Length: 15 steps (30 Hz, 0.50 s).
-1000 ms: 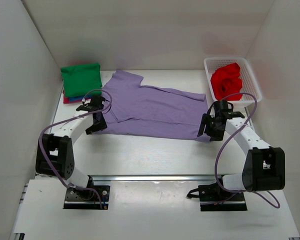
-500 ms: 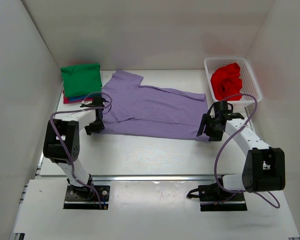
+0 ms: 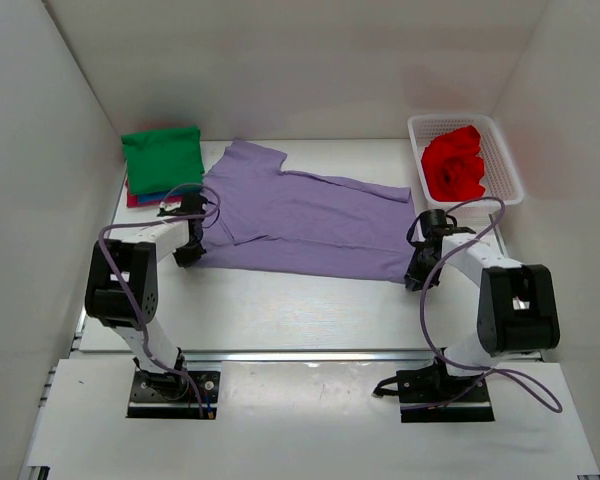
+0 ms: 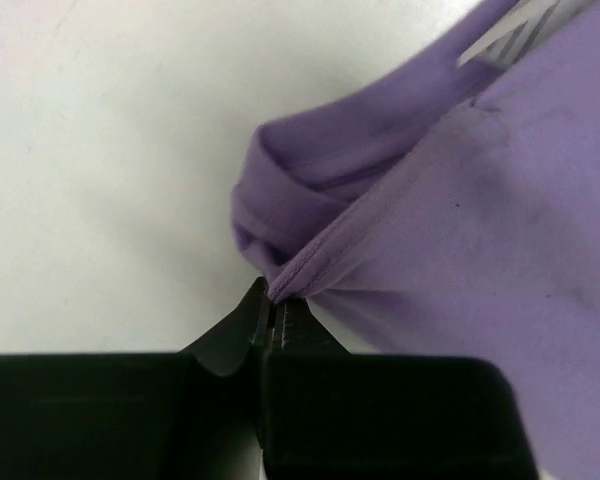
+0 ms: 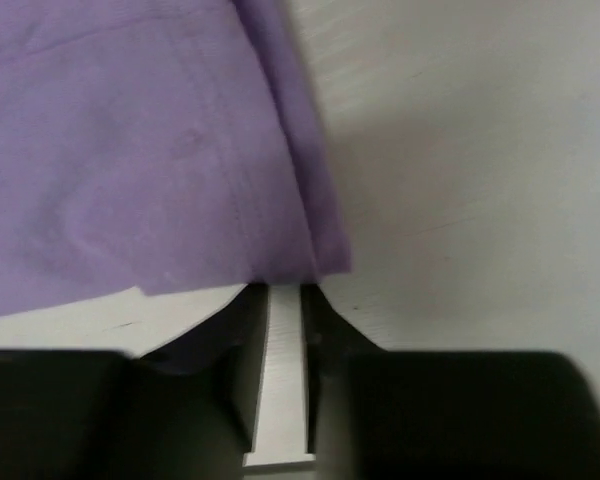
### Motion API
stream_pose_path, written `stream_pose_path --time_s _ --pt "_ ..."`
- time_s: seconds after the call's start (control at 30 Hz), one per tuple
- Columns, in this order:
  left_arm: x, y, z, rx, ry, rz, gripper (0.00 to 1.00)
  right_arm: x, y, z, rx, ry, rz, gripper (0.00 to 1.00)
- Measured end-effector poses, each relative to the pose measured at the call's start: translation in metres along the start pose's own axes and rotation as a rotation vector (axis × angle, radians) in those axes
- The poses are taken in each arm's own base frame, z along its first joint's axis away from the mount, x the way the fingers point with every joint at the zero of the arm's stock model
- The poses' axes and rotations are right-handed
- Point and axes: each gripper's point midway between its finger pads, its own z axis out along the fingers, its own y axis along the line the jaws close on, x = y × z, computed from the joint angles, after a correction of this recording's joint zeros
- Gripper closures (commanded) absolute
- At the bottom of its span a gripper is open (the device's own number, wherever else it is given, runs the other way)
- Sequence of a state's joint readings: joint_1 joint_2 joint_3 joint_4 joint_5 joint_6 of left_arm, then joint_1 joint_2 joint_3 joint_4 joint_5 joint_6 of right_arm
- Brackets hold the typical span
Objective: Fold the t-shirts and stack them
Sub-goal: Fold the flattened tshirt in 1/3 of the way
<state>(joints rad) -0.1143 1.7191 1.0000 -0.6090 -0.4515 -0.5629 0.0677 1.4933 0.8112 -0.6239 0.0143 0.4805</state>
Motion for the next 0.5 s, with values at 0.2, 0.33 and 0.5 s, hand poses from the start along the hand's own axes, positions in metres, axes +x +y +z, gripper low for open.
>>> stream_pose_path --time_s 0.2,0.33,0.5 --pt "0.015 0.026 -0.021 0.023 0.011 -0.03 1.0 -0.014 -0.02 0.004 0.056 0.007 0.001 1.0" --pt "0.016 0.038 -0.039 0.043 0.005 -0.036 1.0 -0.019 -0.038 0.004 0.077 0.025 -0.01 1.0" --pt "0.034 0.038 -0.063 0.099 0.026 0.016 1.0 -0.018 -0.049 0.002 0.085 0.041 -0.044 0.95"
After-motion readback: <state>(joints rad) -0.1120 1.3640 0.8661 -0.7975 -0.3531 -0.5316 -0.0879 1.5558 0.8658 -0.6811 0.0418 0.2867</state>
